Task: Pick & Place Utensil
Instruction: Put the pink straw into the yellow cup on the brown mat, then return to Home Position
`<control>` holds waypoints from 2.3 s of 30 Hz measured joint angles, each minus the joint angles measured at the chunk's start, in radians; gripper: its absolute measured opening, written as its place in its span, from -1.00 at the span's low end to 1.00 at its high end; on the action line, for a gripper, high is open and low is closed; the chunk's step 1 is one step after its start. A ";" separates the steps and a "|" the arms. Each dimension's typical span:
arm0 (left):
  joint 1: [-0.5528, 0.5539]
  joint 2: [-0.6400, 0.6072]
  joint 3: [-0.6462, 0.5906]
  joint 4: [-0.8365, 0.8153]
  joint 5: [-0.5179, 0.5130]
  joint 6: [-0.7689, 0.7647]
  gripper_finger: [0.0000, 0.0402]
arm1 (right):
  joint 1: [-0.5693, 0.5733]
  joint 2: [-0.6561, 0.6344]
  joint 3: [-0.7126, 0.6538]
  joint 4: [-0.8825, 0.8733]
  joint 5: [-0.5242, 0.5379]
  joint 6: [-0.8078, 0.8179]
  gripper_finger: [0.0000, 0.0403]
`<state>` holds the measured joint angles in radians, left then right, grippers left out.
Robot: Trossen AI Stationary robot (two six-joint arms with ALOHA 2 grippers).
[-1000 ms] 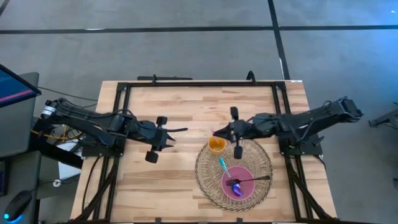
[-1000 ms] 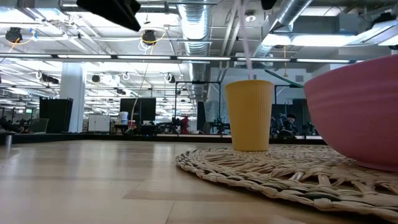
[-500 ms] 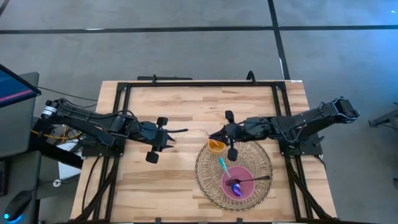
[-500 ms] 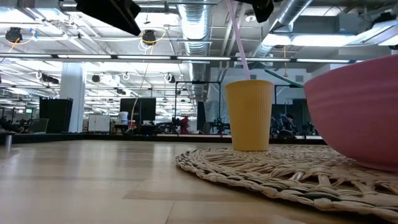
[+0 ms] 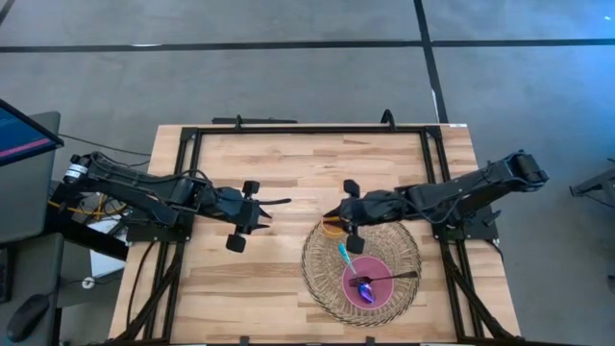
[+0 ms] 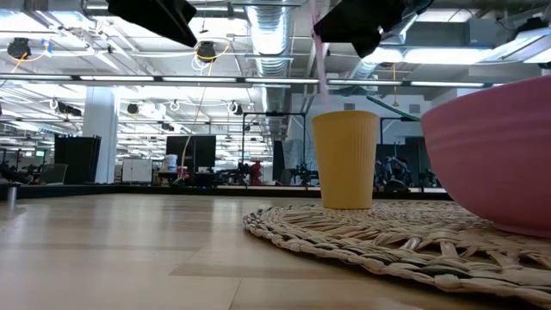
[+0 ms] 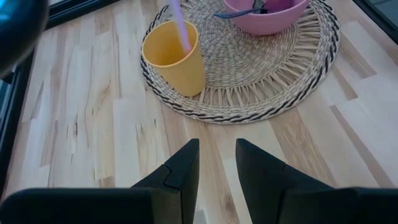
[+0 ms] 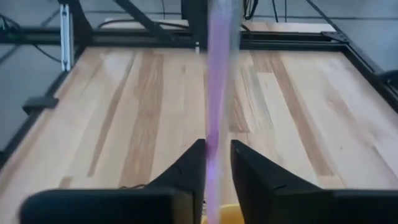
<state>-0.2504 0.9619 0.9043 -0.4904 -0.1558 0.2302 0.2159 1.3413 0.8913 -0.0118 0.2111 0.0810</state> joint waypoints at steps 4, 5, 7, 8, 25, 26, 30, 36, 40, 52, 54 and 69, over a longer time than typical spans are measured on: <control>0.000 0.000 0.000 0.006 0.000 0.000 -0.47 | -0.006 0.024 0.000 0.004 0.006 -0.029 -0.54; 0.000 0.000 0.000 0.007 0.000 0.000 -0.47 | -0.008 0.025 0.000 -0.001 0.018 -0.028 -0.50; 0.000 0.000 0.000 0.010 0.000 0.000 -0.47 | -0.009 0.023 0.001 0.007 0.026 -0.029 -0.43; 0.000 0.000 0.000 0.013 0.000 0.000 -0.47 | -0.009 0.019 0.002 0.007 0.026 -0.028 -0.39; 0.000 0.000 0.001 0.035 0.000 0.000 -0.47 | -0.008 -0.098 0.001 0.002 0.026 -0.056 0.03; 0.000 0.000 0.001 0.036 0.000 0.000 -0.47 | -0.008 -0.106 0.001 -0.002 0.026 -0.056 0.04; -0.001 -0.006 0.001 0.043 0.108 0.023 -0.47 | -0.008 -0.147 0.001 -0.015 0.026 -0.056 0.05; -0.001 -0.006 0.002 0.051 0.148 0.023 -0.47 | -0.008 -0.217 0.001 -0.018 0.026 -0.088 0.04; -0.001 -0.006 0.002 0.055 0.150 0.023 -0.47 | -0.008 -0.252 0.001 -0.018 0.025 -0.088 0.02; -0.001 -0.006 0.002 0.127 0.149 0.012 -0.47 | -0.023 -0.351 0.000 -0.084 0.026 -0.081 0.04; 0.000 -0.016 0.002 0.131 0.124 -0.035 -0.47 | -0.023 -0.399 0.000 -0.118 0.026 -0.081 0.04; 0.088 -0.566 -0.218 0.181 -0.027 -0.213 -0.47 | -0.035 -0.792 -0.375 0.035 0.031 -0.046 0.01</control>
<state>-0.1627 0.3962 0.6863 -0.3092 -0.1825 0.0170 0.1813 0.5494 0.5167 0.0228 0.2424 0.0351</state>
